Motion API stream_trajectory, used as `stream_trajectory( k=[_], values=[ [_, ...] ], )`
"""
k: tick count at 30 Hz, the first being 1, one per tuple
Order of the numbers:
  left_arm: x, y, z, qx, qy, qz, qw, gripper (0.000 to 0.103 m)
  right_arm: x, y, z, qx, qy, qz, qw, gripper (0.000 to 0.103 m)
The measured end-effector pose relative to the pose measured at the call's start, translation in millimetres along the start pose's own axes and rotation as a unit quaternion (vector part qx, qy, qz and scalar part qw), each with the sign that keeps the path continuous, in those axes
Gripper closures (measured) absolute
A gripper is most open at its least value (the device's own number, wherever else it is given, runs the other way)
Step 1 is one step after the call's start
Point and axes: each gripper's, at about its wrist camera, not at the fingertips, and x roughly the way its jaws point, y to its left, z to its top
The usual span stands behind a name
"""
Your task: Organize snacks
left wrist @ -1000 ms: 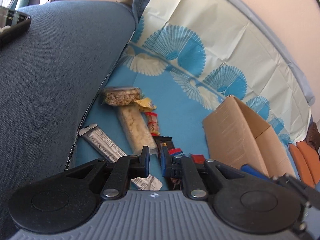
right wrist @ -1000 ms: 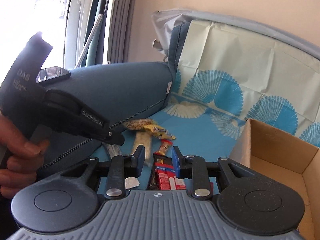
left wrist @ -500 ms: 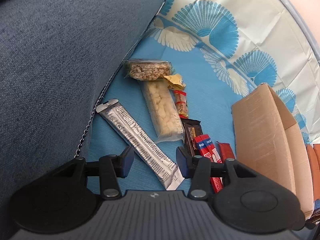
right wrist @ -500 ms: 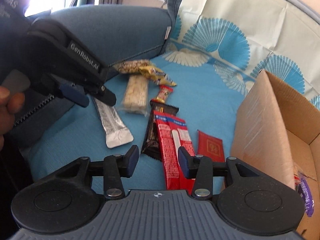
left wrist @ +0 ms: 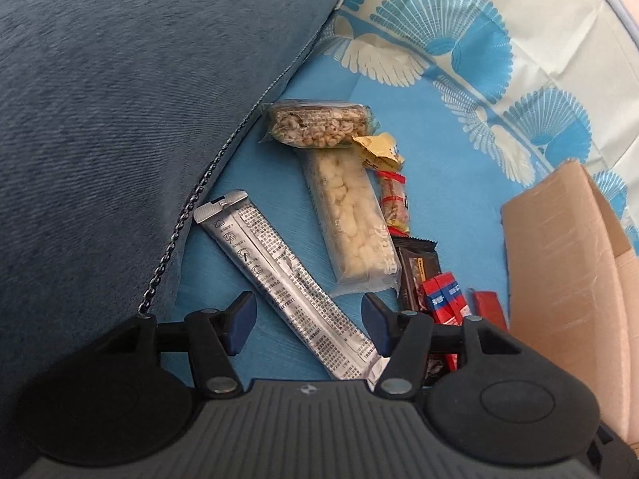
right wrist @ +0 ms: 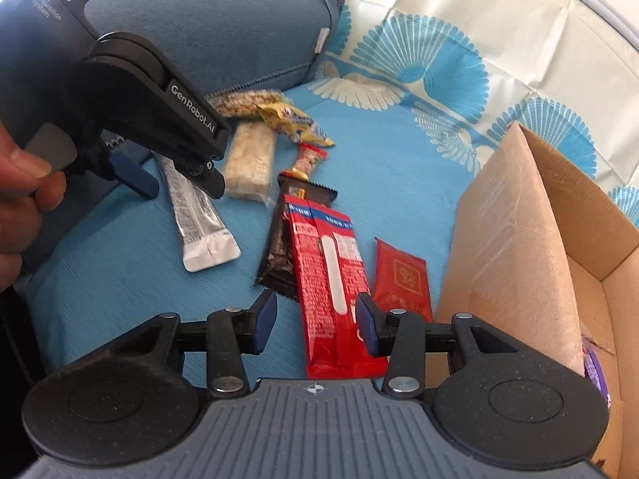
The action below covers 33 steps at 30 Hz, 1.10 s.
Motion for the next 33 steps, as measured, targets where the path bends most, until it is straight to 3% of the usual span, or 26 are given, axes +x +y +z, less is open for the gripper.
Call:
stream_trajectory(
  k=[6, 11, 14, 16, 19, 22, 24, 25, 28, 33],
  values=[
    [5.9, -22.0, -6.1, 0.069, -0.003, 0.043, 0.9967, 0.036, 3.7, 1.6, -2.8, -0.008, 0.015, -0.001, 1.000, 0.063],
    [9.8, -32.6, -11.2, 0.103, -0.005, 0.063, 0.9927, 0.038, 1.7, 1.1, -3.6, -0.007, 0.013, 0.007, 1.000, 0.095],
    [11.4, -37.7, -13.9, 0.119, -0.006, 0.071, 0.9903, 0.052, -1.8, 1.9, -3.8, -0.013, 0.004, 0.018, 1.000, 0.103],
    [9.9, -39.7, -15.5, 0.126, -0.008, 0.078, 0.9889, 0.072, -5.2, 3.5, -3.9, -0.015, -0.004, 0.026, 1.000, 0.103],
    [4.4, -38.2, -16.3, 0.127, -0.011, 0.077, 0.9888, 0.086, -13.3, 8.4, -3.2, -0.019, -0.024, 0.041, 0.999, 0.103],
    [-3.7, -32.1, -13.9, 0.117, -0.005, 0.066, 0.9909, 0.090, -22.6, 12.4, -3.3, -0.018, -0.043, 0.061, 0.997, 0.103],
    [-10.1, -26.8, -11.7, 0.107, 0.009, 0.055, 0.9927, 0.091, -27.9, 16.0, -3.6, -0.031, -0.054, 0.039, 0.997, 0.103],
    [-15.1, -24.9, -11.4, 0.111, 0.015, 0.050, 0.9925, 0.091, -28.8, 17.0, -4.3, -0.038, -0.059, 0.024, 0.997, 0.099],
    [-28.0, -19.9, -15.4, 0.131, 0.033, 0.026, 0.9904, 0.091, -22.9, 16.3, -5.0, -0.049, -0.050, -0.007, 0.998, 0.066],
    [-28.2, -14.1, -21.2, 0.125, 0.053, 0.011, 0.9907, 0.090, -0.6, 14.0, -7.8, -0.057, 0.004, -0.030, 0.998, 0.066]
  ],
)
